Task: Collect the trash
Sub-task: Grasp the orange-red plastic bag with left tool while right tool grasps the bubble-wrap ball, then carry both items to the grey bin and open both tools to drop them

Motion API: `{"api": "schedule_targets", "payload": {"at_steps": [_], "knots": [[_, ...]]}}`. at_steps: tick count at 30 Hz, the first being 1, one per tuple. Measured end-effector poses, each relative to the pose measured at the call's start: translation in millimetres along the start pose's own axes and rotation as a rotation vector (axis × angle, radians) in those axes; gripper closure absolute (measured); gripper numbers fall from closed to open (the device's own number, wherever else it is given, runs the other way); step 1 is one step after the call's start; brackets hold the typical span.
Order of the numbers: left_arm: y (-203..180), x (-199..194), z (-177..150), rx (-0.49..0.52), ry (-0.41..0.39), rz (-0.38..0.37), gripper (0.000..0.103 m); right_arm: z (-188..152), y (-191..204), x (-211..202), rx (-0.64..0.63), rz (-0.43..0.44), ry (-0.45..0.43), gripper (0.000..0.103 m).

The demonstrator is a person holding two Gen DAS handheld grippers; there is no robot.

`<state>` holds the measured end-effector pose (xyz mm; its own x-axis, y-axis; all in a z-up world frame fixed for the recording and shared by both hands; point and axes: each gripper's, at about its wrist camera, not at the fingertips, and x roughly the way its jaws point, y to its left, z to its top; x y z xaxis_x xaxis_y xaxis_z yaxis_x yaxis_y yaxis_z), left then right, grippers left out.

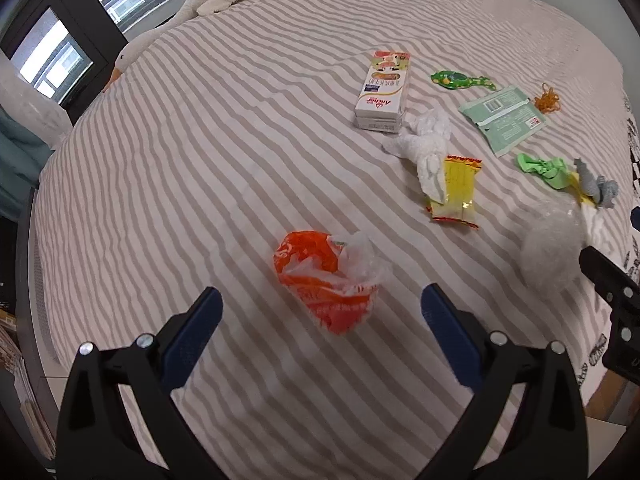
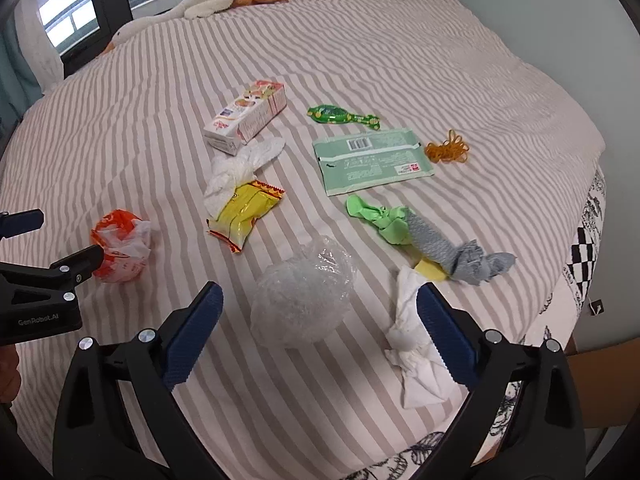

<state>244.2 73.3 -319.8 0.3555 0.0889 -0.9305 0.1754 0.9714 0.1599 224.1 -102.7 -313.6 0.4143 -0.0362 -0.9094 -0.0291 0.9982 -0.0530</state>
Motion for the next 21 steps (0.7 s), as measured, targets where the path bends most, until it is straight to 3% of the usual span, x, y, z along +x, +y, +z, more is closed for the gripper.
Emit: {"api": "schedule_targets", "payload": {"at_steps": [2,4,6,10,11,13,16,21], "knots": [[-2.0,19.2,2.4,0.009,0.010,0.000,0.004,-0.8,2.4,20.5,0.004,0.003,0.018,0.012],[-3.9,38.5,4.5,0.017,0.026,-0.002,0.007,-3.6,3.1,37.6,0.005,0.009,0.044,0.024],[-5.1,53.0,4.6,0.014,0.055,-0.013,0.034,-7.0,2.7,51.0,0.011,0.042,0.083,0.050],[-11.4,47.9,5.3,0.031,0.048,-0.013,0.064,-9.4,1.9,46.5,0.008,0.082,0.073,0.060],[-12.5,42.3,6.3,0.031,0.046,-0.036,0.094,-9.2,0.6,41.9,0.010,0.094,0.067,0.063],[-14.4,30.9,8.3,0.018,0.059,-0.073,0.094,-8.7,-4.9,30.0,0.023,0.110,0.055,0.065],[-21.7,5.5,6.3,0.045,0.022,-0.060,0.094,-8.8,-17.4,7.5,0.037,0.113,0.027,0.066],[-36.9,-42.4,1.5,0.052,-0.025,-0.113,0.094,-17.0,-52.7,-38.7,0.076,0.089,-0.016,0.066]]}}
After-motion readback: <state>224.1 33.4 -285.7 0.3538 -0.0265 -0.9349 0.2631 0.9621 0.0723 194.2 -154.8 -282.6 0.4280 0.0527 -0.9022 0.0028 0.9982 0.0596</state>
